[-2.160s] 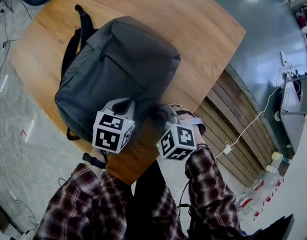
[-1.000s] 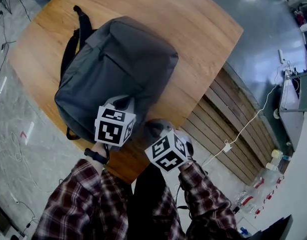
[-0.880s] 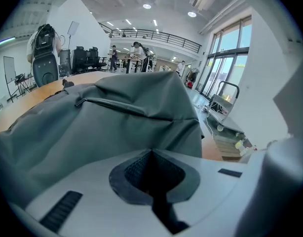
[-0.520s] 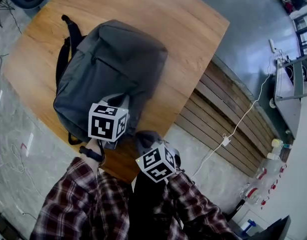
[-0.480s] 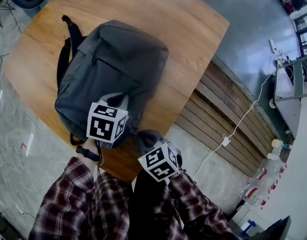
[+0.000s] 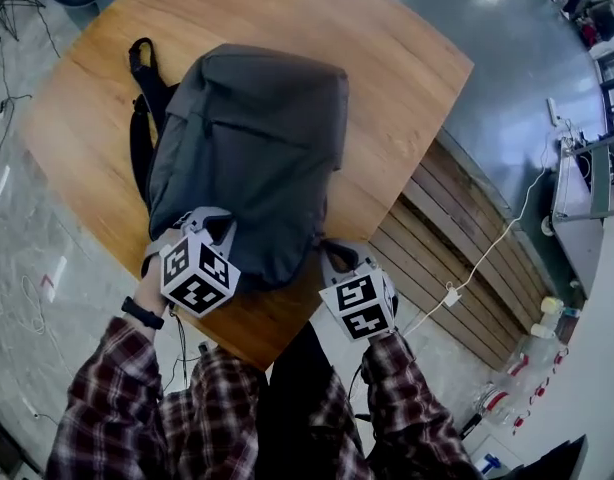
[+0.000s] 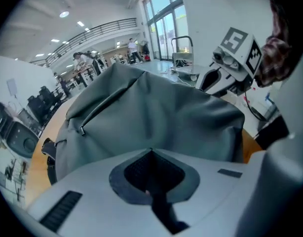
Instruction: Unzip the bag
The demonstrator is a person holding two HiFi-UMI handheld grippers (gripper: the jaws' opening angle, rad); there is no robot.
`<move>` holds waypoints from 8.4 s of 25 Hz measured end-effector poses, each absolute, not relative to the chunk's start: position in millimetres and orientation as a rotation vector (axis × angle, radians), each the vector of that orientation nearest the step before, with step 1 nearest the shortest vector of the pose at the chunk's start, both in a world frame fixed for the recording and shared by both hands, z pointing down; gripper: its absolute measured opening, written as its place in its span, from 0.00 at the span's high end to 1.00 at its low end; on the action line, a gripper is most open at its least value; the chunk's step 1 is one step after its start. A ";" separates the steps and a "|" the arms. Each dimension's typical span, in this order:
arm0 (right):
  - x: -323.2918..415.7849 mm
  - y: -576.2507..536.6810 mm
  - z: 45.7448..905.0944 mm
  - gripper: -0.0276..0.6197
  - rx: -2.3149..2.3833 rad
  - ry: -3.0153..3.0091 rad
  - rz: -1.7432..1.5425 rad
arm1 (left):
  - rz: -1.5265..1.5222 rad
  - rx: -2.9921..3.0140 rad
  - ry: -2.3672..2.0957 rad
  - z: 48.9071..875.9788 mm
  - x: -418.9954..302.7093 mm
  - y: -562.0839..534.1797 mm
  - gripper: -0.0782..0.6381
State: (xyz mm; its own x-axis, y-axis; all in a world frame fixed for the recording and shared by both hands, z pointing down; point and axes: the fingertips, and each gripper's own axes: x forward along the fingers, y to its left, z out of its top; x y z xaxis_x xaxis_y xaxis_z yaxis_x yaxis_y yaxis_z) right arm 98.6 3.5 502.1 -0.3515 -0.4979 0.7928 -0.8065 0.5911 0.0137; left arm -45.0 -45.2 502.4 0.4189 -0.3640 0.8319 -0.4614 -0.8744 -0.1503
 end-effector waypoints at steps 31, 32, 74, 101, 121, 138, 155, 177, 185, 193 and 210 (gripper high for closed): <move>111.7 -98.0 512.4 0.94 0.886 -2.056 0.333 | 1.398 2.884 -0.173 501.9 67.9 -102.9 0.88; 113.2 -91.9 513.5 0.94 0.886 -2.052 0.342 | 1.392 2.878 -0.172 503.9 67.8 -103.7 0.88; 108.4 -59.2 484.8 0.94 1.038 -2.120 0.434 | 1.355 2.574 -0.677 498.3 -38.7 -49.5 0.88; 117.6 -57.9 489.0 0.94 1.089 -2.092 0.447 | 1.140 2.689 -0.131 494.0 62.2 -70.2 0.88; 39.7 14.9 488.4 0.94 1.071 -2.222 0.647 | 1.077 2.647 -0.510 464.2 53.2 -118.4 0.88; 62.6 -35.4 489.5 0.94 1.108 -2.190 0.642 | 0.967 2.220 -0.840 489.6 -76.7 -26.2 0.88; -29.7 14.8 492.9 0.94 0.836 -2.261 0.645 | 0.892 2.234 -0.899 490.6 -74.2 -35.4 0.88; -30.2 -16.4 222.9 0.94 1.076 -2.752 0.356 | -0.133 2.384 -1.467 190.2 -95.5 0.7 0.88; -40.2 -5.4 203.3 0.94 1.051 -2.783 0.286 | -0.108 2.430 -1.469 182.5 -84.1 9.8 0.88; -43.9 -5.2 193.8 0.94 1.054 -2.771 0.245 | -0.092 2.457 -1.454 176.9 -82.0 4.4 0.88; -59.1 -6.3 198.4 0.94 1.040 -2.776 0.268 | -0.086 2.451 -1.470 176.2 -95.8 7.0 0.88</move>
